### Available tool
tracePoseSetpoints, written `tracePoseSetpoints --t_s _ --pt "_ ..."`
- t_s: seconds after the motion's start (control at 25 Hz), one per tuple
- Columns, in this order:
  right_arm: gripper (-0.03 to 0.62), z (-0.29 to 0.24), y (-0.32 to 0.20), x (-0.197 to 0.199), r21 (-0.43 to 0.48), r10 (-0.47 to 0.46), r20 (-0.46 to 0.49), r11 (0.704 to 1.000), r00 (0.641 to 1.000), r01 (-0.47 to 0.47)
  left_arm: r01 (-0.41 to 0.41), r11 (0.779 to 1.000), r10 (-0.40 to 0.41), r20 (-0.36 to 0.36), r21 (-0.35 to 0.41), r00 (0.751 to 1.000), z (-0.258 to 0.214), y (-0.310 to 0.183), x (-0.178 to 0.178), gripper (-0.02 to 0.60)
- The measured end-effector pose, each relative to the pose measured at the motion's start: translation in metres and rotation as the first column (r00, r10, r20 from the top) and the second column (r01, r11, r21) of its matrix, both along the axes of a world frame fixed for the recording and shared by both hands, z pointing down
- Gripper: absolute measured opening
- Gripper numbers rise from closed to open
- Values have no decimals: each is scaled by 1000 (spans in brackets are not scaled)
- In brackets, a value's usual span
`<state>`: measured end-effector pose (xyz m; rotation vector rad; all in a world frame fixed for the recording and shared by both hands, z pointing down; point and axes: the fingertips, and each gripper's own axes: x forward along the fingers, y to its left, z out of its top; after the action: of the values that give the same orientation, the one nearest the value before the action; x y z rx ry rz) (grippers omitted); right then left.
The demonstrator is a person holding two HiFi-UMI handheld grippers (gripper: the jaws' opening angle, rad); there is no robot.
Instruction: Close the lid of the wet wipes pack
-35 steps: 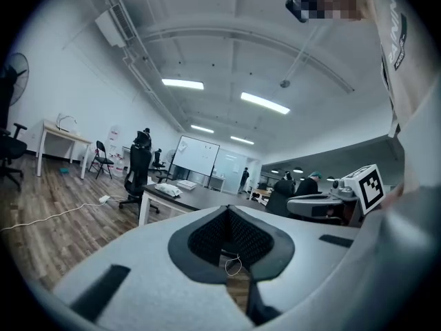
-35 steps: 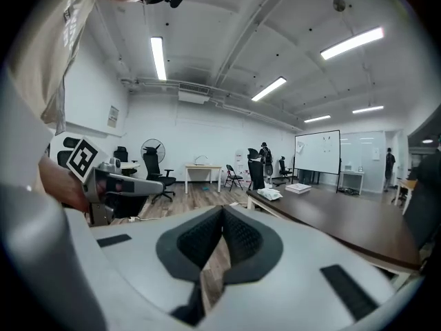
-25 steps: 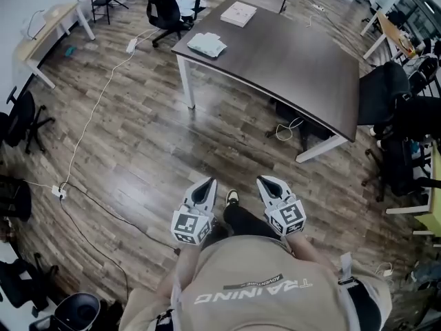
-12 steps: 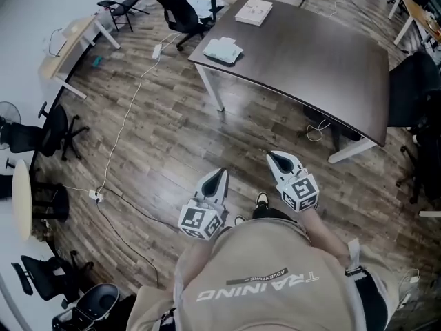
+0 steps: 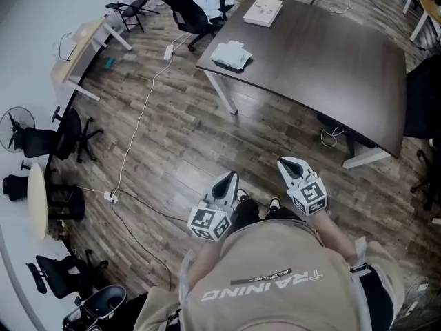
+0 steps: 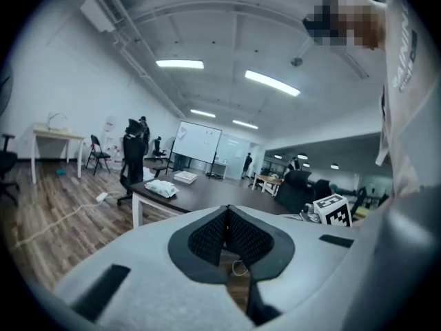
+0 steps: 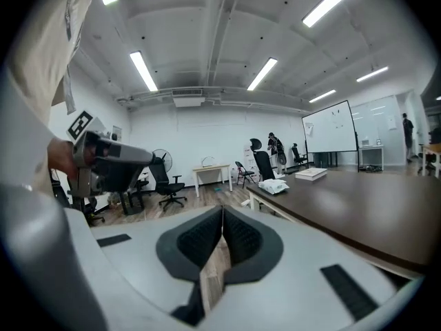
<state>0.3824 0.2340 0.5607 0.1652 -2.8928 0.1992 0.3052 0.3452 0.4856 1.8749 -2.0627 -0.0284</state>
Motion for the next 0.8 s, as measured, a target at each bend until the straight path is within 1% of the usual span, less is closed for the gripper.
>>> tracePoseSetpoints --t_s 0.08,0.12,0.24,0.36,0.44,0.68,0.72,0.8 --pt "14 17 -1 -5 -2 -24 -39 1000 999 24 -40 999 41 49 -10 998 -4 -9 0 9" --pt "14 21 -2 -12 -8 -37 -47 999 998 37 -47 999 47 52 -2 998 -6 -14 -5 9" --pt "14 21 -6 -37 -17 -68 -38 998 997 67 -22 1000 22 39 12 999 -2 -23 -31 9" --pt "14 17 -13 -59 -38 -58 -38 998 998 57 14 1000 -14 -3 7 1000 7 -29 -57 9" --pt "14 10 -20 -73 -39 -56 -39 998 998 54 19 1000 -19 -23 13 1000 8 -37 -72 9" --pt "14 -10 -35 -122 -11 -57 -47 998 997 57 23 998 -22 -16 65 1000 -10 -53 -125 9" --pt "14 -14 -37 -130 -7 -54 -44 999 998 54 27 997 -25 -32 72 999 -12 -53 -134 9" --pt "14 -23 -42 -149 -2 -42 -28 999 999 42 41 995 -31 -103 95 994 -14 -54 -151 9"
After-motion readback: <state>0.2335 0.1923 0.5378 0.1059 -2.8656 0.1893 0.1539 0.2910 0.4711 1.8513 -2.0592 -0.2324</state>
